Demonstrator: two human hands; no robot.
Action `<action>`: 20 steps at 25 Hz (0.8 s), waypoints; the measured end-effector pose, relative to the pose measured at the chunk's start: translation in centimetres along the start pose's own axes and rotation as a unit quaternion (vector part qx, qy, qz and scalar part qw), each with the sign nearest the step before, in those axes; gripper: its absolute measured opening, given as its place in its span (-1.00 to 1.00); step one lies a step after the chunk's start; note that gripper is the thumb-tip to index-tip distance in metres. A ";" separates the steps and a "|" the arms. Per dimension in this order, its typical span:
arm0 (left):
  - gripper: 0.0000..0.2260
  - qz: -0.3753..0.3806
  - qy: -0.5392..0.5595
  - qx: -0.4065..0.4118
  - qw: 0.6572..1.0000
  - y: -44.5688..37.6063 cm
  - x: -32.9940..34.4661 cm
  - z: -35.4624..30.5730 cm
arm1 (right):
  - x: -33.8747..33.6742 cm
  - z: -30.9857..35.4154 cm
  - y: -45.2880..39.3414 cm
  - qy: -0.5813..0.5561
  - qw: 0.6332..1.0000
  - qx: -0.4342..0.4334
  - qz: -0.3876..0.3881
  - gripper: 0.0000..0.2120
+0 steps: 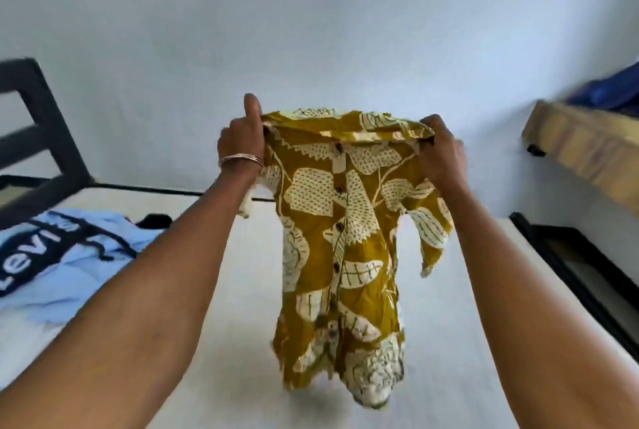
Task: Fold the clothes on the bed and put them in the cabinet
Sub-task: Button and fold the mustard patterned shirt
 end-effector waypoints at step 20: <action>-0.58 0.686 -0.185 0.189 0.678 50.1 3.1 9.8 | 9.1 -18.1 46.8 0.239 0.803 -0.024 0.546 -0.80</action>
Point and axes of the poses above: each hand's wrist, its own y-axis away from the middle knuckle, its own x-axis out of the palm, z = x × y, the point moved 7 cm from there along -y, towards the middle knuckle, and after that the axes turned 4 degrees about -z, right-handed, at the moved point
